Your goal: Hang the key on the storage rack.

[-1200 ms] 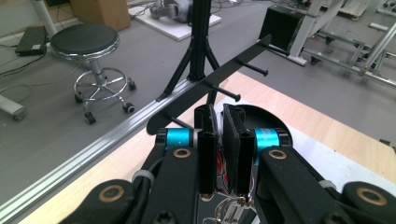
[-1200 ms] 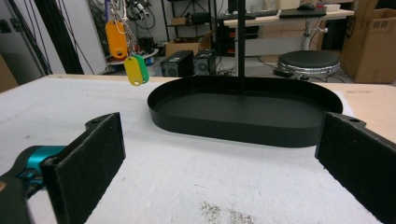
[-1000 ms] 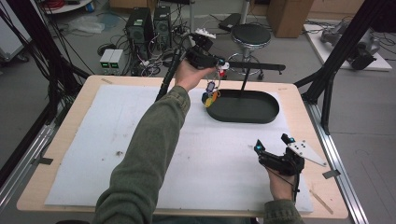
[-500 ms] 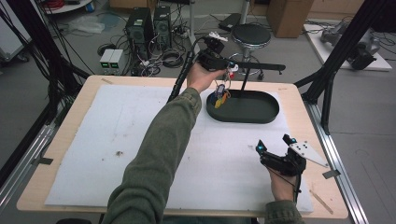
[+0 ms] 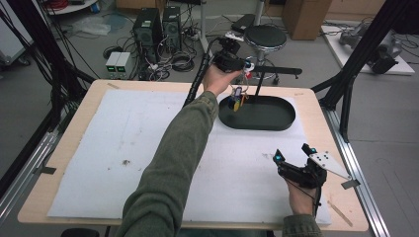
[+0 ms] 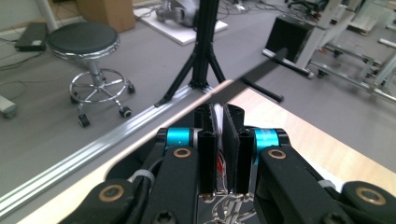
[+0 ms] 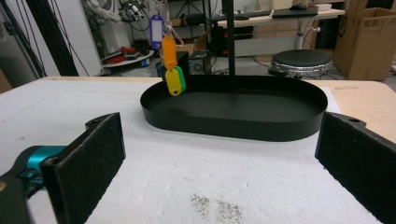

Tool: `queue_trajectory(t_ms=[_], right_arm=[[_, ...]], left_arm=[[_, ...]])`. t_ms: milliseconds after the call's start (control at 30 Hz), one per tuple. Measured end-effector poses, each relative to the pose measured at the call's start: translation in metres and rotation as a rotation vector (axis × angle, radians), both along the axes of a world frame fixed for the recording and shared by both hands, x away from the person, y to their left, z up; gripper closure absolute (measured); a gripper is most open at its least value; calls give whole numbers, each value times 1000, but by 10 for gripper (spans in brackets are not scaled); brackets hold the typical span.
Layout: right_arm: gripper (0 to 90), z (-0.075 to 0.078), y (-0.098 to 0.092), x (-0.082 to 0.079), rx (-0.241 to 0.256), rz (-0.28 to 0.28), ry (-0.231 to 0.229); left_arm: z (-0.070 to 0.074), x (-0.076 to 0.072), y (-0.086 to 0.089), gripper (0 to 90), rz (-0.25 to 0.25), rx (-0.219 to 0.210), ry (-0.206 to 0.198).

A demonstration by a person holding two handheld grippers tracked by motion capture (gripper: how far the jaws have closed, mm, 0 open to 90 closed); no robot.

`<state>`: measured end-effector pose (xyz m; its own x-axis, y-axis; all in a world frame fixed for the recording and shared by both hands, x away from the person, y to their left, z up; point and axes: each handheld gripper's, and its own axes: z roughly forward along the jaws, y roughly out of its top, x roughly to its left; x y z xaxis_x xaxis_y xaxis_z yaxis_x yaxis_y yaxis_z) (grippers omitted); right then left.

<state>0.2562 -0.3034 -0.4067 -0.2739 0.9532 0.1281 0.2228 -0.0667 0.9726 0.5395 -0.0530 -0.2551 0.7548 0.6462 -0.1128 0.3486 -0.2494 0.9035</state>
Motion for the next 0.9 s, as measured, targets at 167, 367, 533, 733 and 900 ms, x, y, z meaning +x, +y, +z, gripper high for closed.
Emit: queue_trajectory(t_ms=[167, 367, 533, 733, 900], right_arm=[[5, 0, -1, 0, -2, 3, -1], [5, 0, 1, 1, -12, 17, -1], [5, -1, 1, 1, -12, 17, 3], [5, -1, 1, 2, -18, 15, 0], [5, 0, 2, 1, -16, 15, -1]], left_arm=[[-2, 6, -2, 851, 9, 7, 3], [-7, 14, -4, 855, 20, 7, -9], [-3, 13, -1, 857, 10, -53, -12], [9, 4, -2, 858, -10, -69, -46], [16, -2, 2, 857, -14, -77, -49]])
